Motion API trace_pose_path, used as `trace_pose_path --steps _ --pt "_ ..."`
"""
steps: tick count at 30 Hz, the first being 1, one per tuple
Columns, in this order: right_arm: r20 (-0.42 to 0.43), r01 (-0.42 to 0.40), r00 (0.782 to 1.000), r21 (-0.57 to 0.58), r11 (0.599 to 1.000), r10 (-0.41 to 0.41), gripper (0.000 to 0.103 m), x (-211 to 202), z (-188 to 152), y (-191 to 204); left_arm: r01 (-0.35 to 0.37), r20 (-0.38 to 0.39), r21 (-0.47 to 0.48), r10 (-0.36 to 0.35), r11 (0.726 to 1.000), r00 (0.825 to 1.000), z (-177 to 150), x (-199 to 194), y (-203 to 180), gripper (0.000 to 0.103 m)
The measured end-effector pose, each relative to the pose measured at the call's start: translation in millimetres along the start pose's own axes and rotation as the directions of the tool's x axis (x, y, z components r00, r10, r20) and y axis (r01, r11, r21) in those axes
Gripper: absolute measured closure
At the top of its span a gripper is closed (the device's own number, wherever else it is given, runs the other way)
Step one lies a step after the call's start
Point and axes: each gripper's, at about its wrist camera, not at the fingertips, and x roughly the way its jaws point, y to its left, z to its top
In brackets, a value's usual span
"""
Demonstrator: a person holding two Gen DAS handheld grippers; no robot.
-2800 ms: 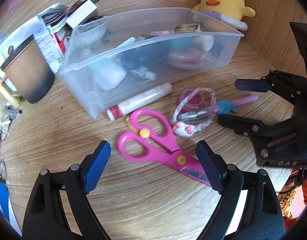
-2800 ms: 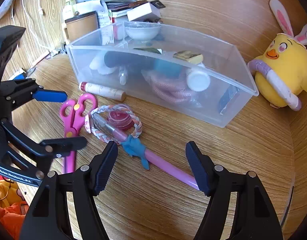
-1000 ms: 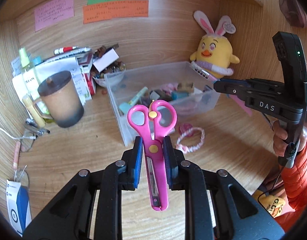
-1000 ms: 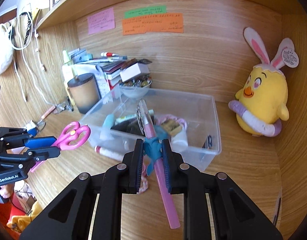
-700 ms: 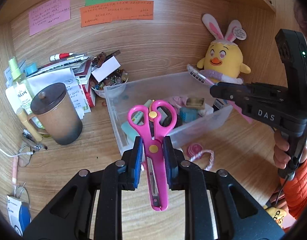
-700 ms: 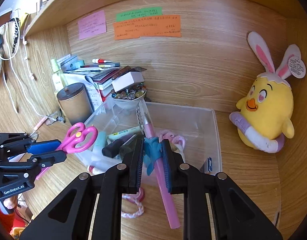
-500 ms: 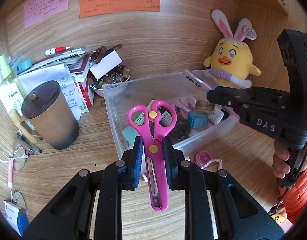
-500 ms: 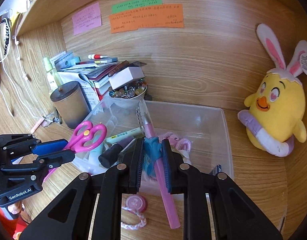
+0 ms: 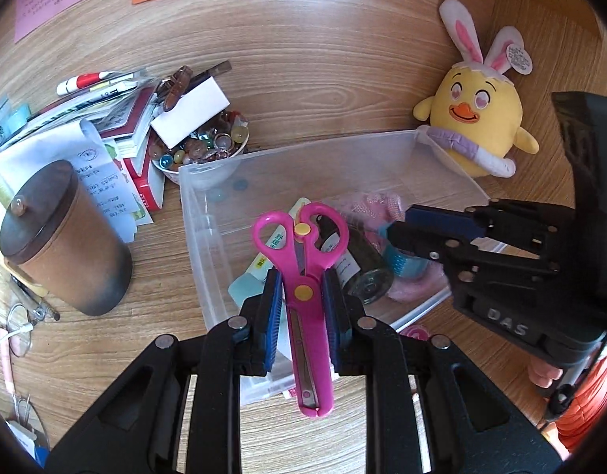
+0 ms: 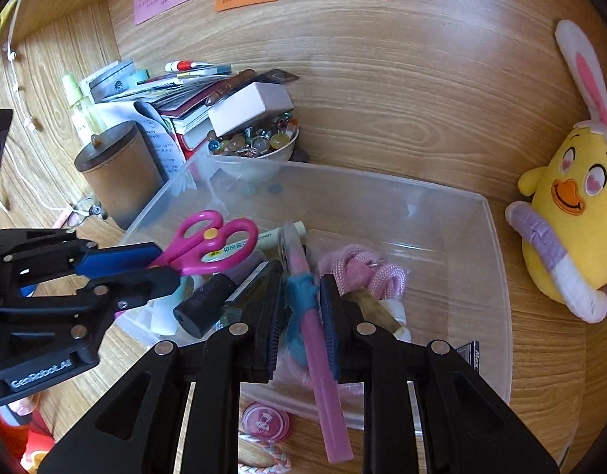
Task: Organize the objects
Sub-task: 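Carry the pink pen and pink scissors into the clear box and release both, then grasp the braided rope ring with the right gripper while the left gripper grasps the pink tin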
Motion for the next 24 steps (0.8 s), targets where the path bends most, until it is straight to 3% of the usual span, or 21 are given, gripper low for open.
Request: trace_pose_path --steps 4,13,24 --pt "0.025 0.003 1.000 -0.002 1.000 -0.003 0.078 -16.4 -3.9 -2.1 -0.020 0.036 0.020 0.019 1.000 0.999 0.0 -10.9 -5.3 0.083" --pt "0.078 0.019 0.997 -0.077 0.997 -0.013 0.078 -62.3 -33.0 12.1 -0.020 0.097 0.038 0.016 0.999 0.995 -6.8 -43.5 -11.3 0.082" --pt "0.005 -0.017 1.000 -0.105 0.994 0.018 0.074 -56.6 -75.9 23.0 -0.037 0.098 0.087 0.028 0.996 0.995 -51.7 -61.2 -26.0 0.051"
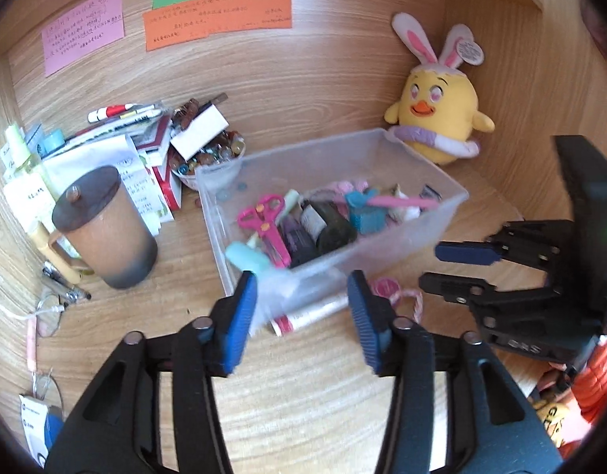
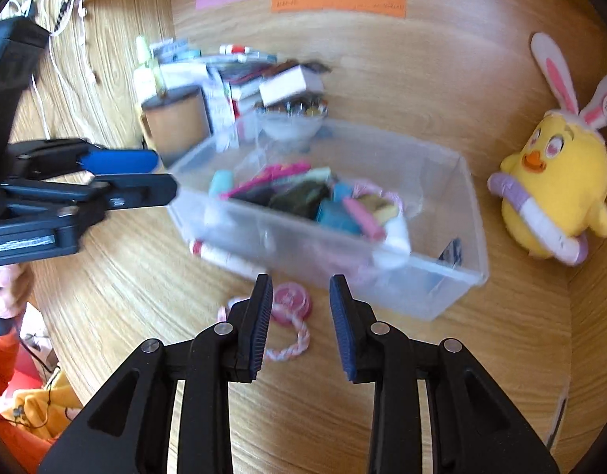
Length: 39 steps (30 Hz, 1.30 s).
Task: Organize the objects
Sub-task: 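Grasp the braided rope ring with the right gripper while the left gripper grasps the pink tin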
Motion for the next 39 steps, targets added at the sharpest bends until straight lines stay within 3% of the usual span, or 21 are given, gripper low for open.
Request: trace_pose_path --steps 2,11,13,23,33,39 --pt "-0.037 -0.003 0.999 0.005 1.000 0.004 0.074 10.9 -5.8 -1.4 -0.006 -0.007 0.010 0.006 1.000 1.000 -8.2 0.5 -3.4 0.046" --pt "-0.135 -0.047 0.990 0.036 0.998 0.051 0.076 44.4 -17.9 -7.5 0.023 -0.109 -0.007 -0.024 1.000 0.994 -31.0 29.4 -6.2 0.046" --pt "-0.130 -0.054 0.990 0.036 0.998 0.058 0.093 43.5 -20.6 -7.0 0.030 -0.121 -0.004 -0.030 1.000 0.992 -31.9 35.0 -9.4 0.046" --pt "-0.008 0.014 1.000 0.065 0.998 -0.014 0.096 -1.3 -28.8 -24.8 0.086 -0.170 0.027 -0.081 0.996 0.982 -21.7 61.0 -35.3 0.046" --pt "0.132 0.064 0.988 0.115 0.991 -0.079 0.095 -58.0 -19.6 -58.5 0.104 -0.202 0.096 -0.083 0.990 0.976 -8.8 87.8 -73.2 0.053" --pt "0.094 0.006 0.995 0.100 0.995 -0.015 0.094 -48.3 -23.4 -61.1 0.105 -0.237 0.085 -0.083 0.991 0.968 -3.2 108.3 -76.3 0.056"
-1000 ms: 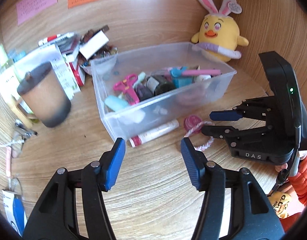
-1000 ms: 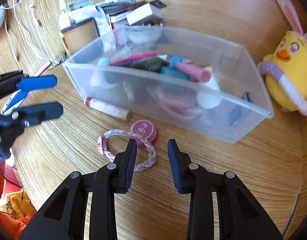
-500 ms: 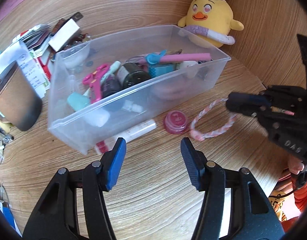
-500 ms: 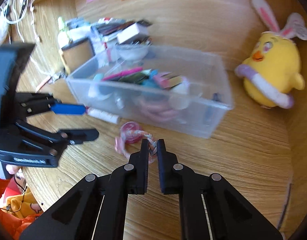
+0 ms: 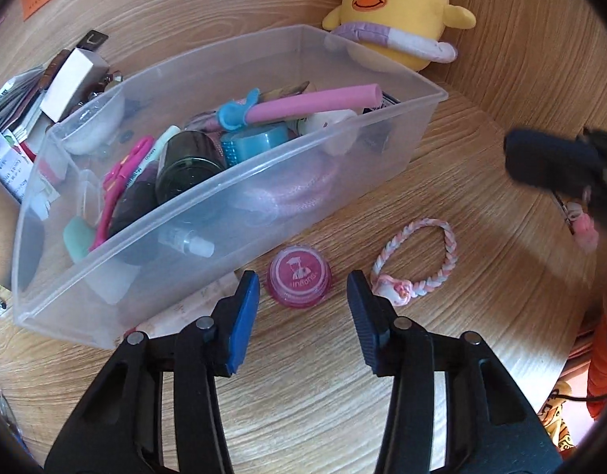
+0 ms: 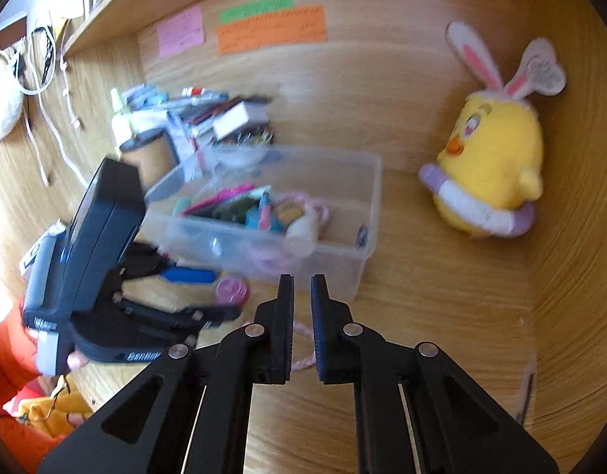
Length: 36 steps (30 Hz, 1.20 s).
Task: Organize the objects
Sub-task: 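Grasp the braided rope ring with the right gripper while the left gripper grasps the pink tin, then drop the rope ring and pink tin into the clear box, open both grippers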
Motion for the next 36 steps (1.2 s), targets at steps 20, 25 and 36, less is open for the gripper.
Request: trace_pose_path --steps 20,25,36 --pt "-0.217 -0.089 0.973 -0.071 0.993 0.071 0.079 73.7 -35.8 34.5 0.021 0.081 -0.007 -0.020 1.000 0.996 -11.6 -26.1 6.8 0.068" --pt "-0.208 -0.082 0.976 -0.067 0.994 0.067 0.090 75.7 -33.6 37.3 0.017 0.141 -0.013 -0.015 1.000 0.990 -13.9 -53.4 12.1 0.068" --pt "-0.101 -0.070 0.993 -0.060 0.996 0.063 0.093 43.0 -15.7 42.4 -0.016 0.270 -0.092 0.040 0.996 0.962 4.7 -100.7 47.3 0.068"
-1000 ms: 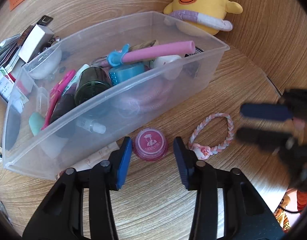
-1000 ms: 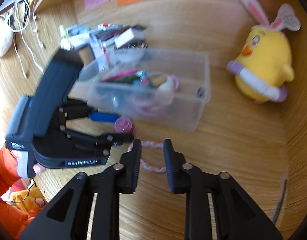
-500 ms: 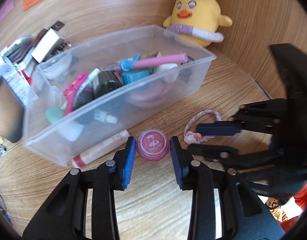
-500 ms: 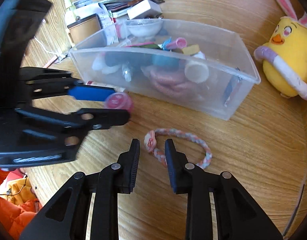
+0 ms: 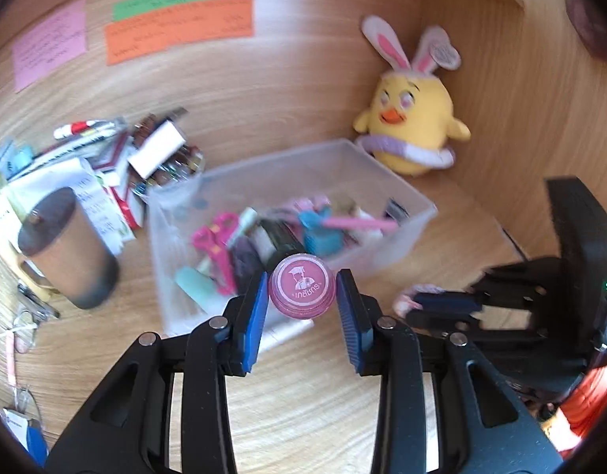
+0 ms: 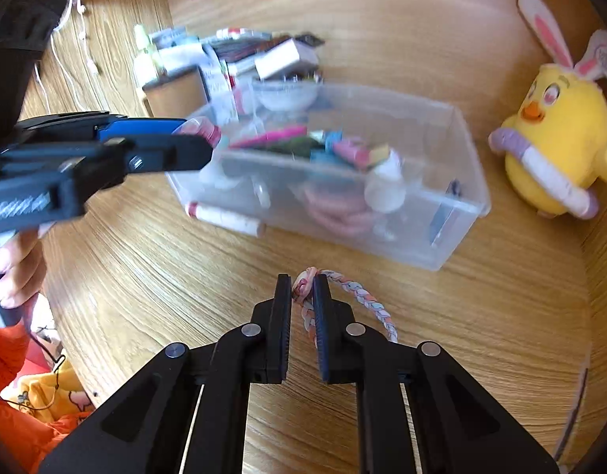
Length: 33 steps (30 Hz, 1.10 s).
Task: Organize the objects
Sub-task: 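Drop the rope ring and pink tin into the clear box, open both grippers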
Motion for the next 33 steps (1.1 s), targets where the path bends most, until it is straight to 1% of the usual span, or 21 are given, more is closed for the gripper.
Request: trace_pose_path --steps 2,5,11,15,20,24,29,33 --pt "0.026 0.003 1.000 0.000 1.000 -0.003 0.093 -9.2 3.7 0.8 -0.012 0.006 -0.023 0.012 1.000 1.000 7.5 0.1 11.2 0.068" --pt "0.074 0.016 0.997 -0.008 1.000 -0.015 0.093 -24.6 11.9 2.6 -0.050 0.006 -0.040 0.050 0.998 0.999 15.8 5.3 24.5 0.068" --pt "0.164 0.060 0.985 -0.020 0.998 -0.056 0.093 -47.8 37.5 2.6 -0.091 -0.046 -0.065 0.088 0.994 0.995 19.7 26.4 46.6 0.068" --pt "0.192 0.061 0.980 -0.014 0.998 -0.057 0.093 -46.7 56.9 1.3 -0.096 -0.077 -0.075 0.090 0.993 0.993 17.7 39.1 54.7 0.068" --pt "0.168 0.055 0.984 -0.014 0.998 -0.052 0.093 -21.9 79.1 3.0 -0.091 -0.101 -0.080 0.083 0.993 0.991 15.1 46.8 59.0 0.068" --pt "0.120 0.041 0.992 -0.009 0.999 -0.040 0.093 8.9 91.1 4.8 -0.082 -0.105 -0.079 0.073 0.994 0.992 13.2 45.2 61.0 0.068" --pt "0.051 0.018 0.999 -0.018 1.000 -0.017 0.093 41.7 97.0 9.0 -0.085 -0.078 -0.057 0.080 0.995 0.994 10.6 33.4 60.9 0.068" --pt "0.019 0.016 1.000 -0.034 0.999 -0.015 0.093 53.6 96.5 13.9 -0.077 -0.058 -0.054 0.074 0.996 0.996 8.1 22.1 63.1 0.068"
